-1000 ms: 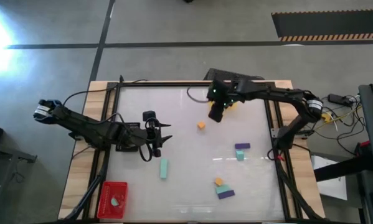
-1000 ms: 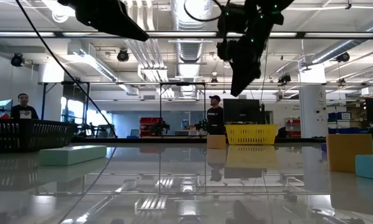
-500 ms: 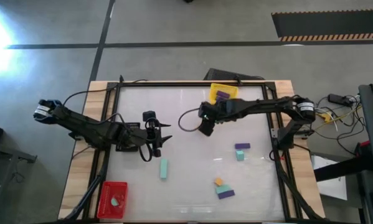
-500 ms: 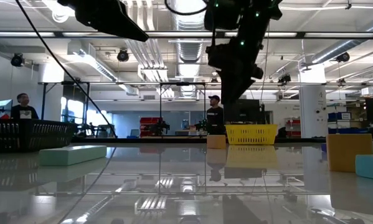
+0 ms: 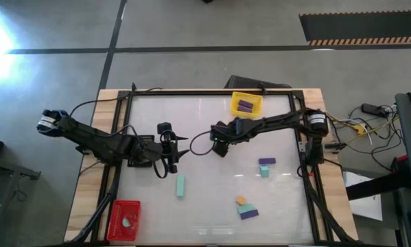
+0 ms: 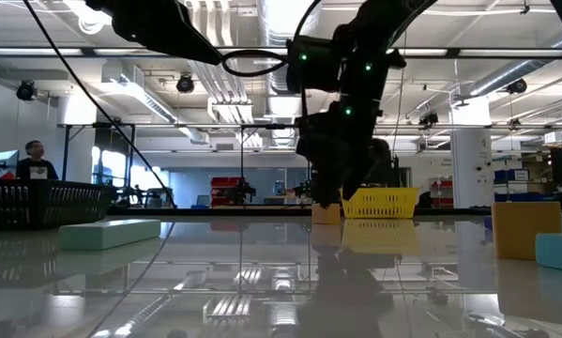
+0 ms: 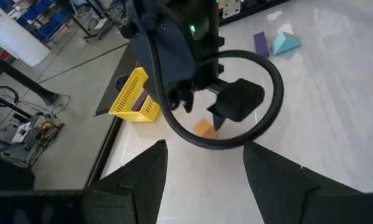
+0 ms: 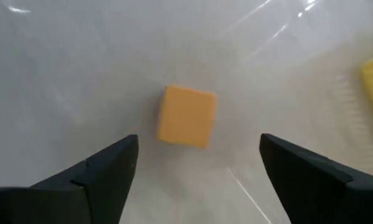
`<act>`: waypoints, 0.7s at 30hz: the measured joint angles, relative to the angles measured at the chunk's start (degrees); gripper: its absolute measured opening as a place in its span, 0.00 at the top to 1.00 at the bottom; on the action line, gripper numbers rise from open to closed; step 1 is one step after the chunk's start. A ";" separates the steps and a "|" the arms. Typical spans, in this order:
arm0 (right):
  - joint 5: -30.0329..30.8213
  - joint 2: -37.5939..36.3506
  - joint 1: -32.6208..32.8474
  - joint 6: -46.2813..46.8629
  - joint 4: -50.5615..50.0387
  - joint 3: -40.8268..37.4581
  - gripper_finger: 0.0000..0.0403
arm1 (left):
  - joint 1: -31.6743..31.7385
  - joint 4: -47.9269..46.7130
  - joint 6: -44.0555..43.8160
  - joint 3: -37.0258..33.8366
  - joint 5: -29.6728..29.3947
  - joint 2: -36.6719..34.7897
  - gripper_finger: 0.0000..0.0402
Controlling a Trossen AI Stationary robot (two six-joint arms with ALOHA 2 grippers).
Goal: Sort & place blocks by color
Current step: Put the yellow block into the black bin
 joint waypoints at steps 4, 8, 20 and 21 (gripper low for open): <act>-0.25 1.48 -0.01 0.06 2.27 0.00 0.18 | -0.02 -0.09 0.04 0.00 0.07 0.00 0.52; -0.18 3.15 -0.06 0.08 4.50 -0.02 0.21 | -0.02 -0.08 0.04 -0.04 0.09 0.00 0.52; -0.38 4.02 -0.01 1.32 4.90 -0.02 0.64 | 0.02 0.26 -0.29 -0.09 -0.02 0.00 0.52; -0.39 3.91 0.01 0.74 4.88 -0.02 0.68 | 0.02 0.37 -0.96 -0.09 -0.02 0.00 0.52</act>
